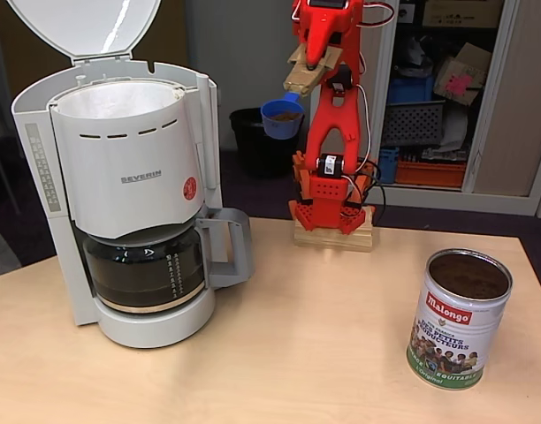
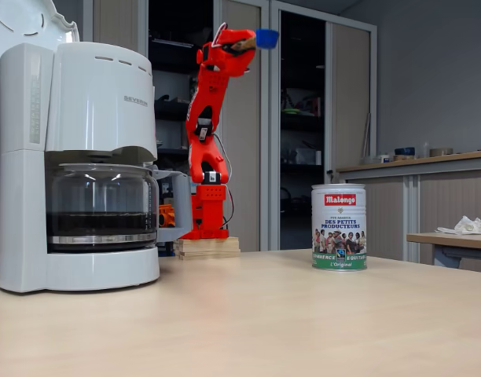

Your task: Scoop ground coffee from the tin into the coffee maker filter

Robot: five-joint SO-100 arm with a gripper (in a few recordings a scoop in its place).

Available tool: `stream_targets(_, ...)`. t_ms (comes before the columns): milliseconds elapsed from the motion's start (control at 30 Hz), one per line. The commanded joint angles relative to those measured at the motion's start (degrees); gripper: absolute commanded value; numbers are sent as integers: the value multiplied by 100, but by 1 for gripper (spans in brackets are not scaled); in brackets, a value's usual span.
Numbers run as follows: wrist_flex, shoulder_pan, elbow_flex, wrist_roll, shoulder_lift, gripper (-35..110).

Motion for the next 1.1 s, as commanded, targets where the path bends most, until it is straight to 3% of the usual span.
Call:
stream_targets(0, 220, 281, -896, -176, -378, 0)
stream_targets(333, 826, 1406, -2232, 123, -1178, 0)
stream_targets(1067, 1934, 3762, -1538, 123, 281, 0)
